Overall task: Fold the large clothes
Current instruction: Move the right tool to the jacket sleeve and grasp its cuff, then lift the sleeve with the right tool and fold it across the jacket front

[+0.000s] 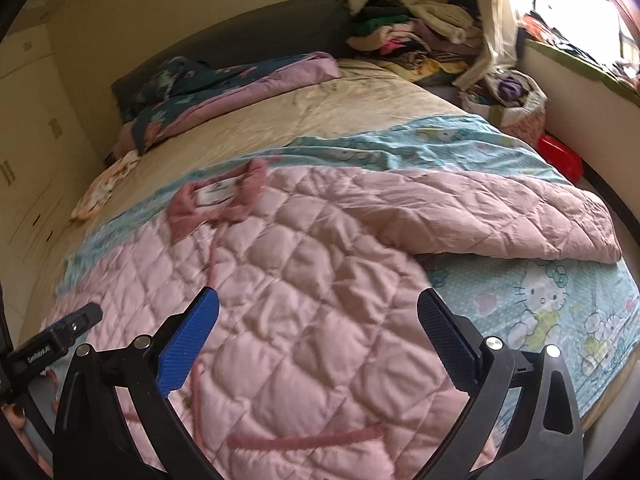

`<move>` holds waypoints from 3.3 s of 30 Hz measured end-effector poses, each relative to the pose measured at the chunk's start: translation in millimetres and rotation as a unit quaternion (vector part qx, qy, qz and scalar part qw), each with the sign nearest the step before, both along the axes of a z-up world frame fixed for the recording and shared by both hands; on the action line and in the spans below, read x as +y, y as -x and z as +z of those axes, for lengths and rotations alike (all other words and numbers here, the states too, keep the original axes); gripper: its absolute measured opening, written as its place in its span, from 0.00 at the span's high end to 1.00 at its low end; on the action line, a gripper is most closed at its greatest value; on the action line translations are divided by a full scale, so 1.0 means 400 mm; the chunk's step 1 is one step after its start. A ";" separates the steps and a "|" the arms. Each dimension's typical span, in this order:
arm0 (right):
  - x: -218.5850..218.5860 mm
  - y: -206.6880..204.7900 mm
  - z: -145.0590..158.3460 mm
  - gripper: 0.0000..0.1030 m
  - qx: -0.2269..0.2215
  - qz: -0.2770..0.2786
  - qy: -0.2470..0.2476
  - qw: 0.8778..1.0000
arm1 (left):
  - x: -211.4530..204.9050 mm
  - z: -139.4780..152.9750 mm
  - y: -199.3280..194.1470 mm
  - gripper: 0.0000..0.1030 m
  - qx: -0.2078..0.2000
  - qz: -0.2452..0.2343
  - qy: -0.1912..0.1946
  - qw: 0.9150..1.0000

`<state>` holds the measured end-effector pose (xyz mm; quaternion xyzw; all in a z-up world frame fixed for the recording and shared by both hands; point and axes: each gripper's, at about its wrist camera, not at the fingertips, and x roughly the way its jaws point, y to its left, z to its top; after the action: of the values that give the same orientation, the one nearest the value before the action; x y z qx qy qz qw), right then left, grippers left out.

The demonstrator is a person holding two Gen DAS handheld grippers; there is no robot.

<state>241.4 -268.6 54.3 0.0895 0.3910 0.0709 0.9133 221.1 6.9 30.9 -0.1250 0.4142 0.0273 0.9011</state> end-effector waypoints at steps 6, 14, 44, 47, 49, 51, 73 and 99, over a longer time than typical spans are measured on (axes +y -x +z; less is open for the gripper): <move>-0.090 -0.055 -0.025 0.04 0.013 -0.047 -0.015 0.999 | -0.031 -0.023 -0.063 0.08 0.015 -0.019 -0.001 1.000; -0.220 -0.106 -0.067 0.04 0.029 -0.107 -0.048 0.993 | -0.066 -0.055 -0.138 0.08 0.029 -0.034 -0.002 0.999; -0.802 -0.236 -0.344 0.04 0.081 -0.383 -0.166 0.905 | -0.111 -0.171 -0.388 0.08 0.080 -0.024 -0.025 0.996; -0.837 -0.250 -0.351 0.04 0.069 -0.404 -0.165 0.897 | -0.100 -0.173 -0.397 0.08 0.076 -0.018 -0.019 0.997; -0.854 -0.258 -0.360 0.05 0.064 -0.415 -0.173 0.891 | -0.092 -0.172 -0.402 0.08 0.071 -0.014 -0.019 0.997; -0.865 -0.268 -0.361 0.13 0.055 -0.421 -0.162 0.891 | -0.087 -0.172 -0.404 0.08 0.071 -0.012 -0.020 0.997; -0.589 -0.315 0.065 0.81 -0.144 -0.200 -0.025 0.969 | -0.028 -0.014 -0.349 0.08 0.021 -0.004 -0.014 1.000; -0.001 -0.290 0.244 0.83 -0.195 0.048 0.020 0.979 | 0.246 0.062 -0.228 0.08 -0.016 0.038 0.061 0.997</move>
<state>357.3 -268.8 152.0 0.0368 0.2109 0.1226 0.9691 312.2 105.2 55.6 -0.1957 0.3960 0.0348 0.8965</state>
